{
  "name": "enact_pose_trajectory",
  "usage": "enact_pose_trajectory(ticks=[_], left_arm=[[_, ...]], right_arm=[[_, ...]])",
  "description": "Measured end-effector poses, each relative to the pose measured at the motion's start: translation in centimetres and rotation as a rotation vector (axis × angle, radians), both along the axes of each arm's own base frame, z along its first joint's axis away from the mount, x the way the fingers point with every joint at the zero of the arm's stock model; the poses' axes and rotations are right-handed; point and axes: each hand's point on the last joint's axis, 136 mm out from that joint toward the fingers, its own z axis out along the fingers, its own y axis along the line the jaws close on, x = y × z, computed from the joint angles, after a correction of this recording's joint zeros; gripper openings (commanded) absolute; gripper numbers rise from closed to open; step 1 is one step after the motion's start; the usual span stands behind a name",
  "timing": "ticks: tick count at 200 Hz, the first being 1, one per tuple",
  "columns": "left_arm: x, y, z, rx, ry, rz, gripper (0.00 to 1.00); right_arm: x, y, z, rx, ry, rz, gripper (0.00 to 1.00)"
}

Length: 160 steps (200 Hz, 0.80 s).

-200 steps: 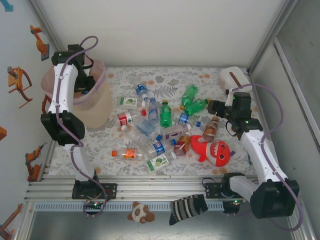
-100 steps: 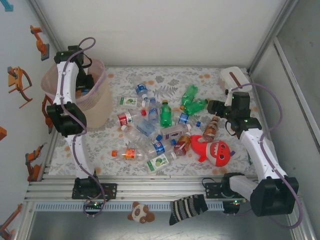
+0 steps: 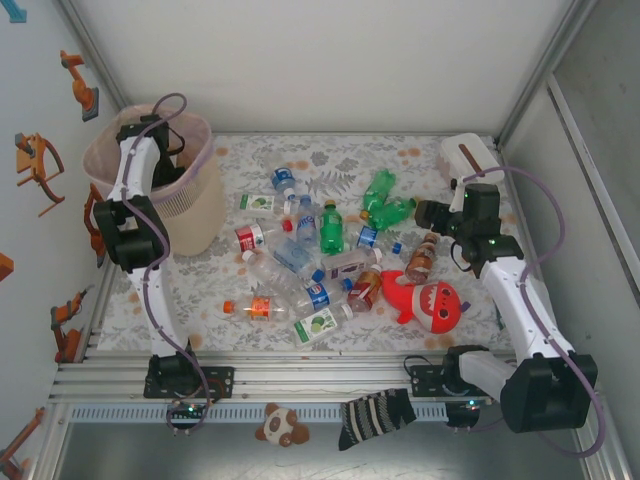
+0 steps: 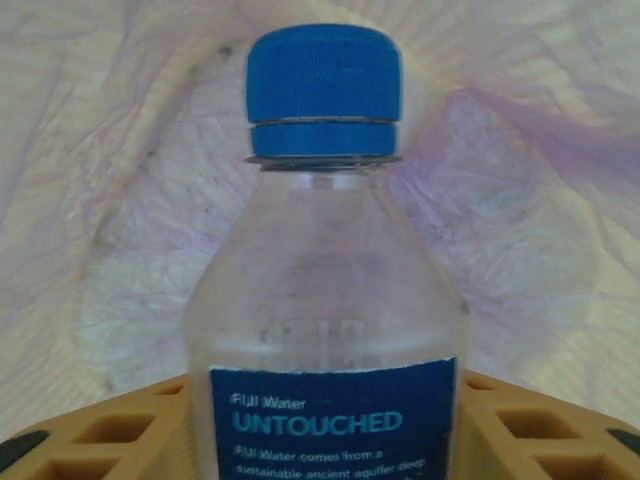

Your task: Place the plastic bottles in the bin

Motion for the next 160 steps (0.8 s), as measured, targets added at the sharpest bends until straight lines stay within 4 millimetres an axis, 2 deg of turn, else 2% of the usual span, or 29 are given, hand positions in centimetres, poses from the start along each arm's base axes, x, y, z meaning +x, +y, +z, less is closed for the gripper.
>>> enact_pose_trajectory(ticks=[28,77,117,160], left_arm=[[0.4,0.1,0.1,-0.003,-0.026,0.009,0.67],[1.6,1.1,3.2,-0.009,-0.131,0.038,0.80],[3.5,1.7,6.2,-0.021,-0.238,0.057,0.83],[4.3,0.7,8.2,-0.076,-0.299,0.058,0.83]], right_arm=[[-0.2,-0.1,0.3,-0.002,-0.005,-0.003,0.79],[-0.8,-0.4,1.0,-0.009,-0.020,-0.014,0.79],[-1.1,-0.5,1.7,-0.013,-0.032,-0.021,0.79],[-1.8,-0.7,2.3,-0.014,-0.040,-0.024,0.79]])
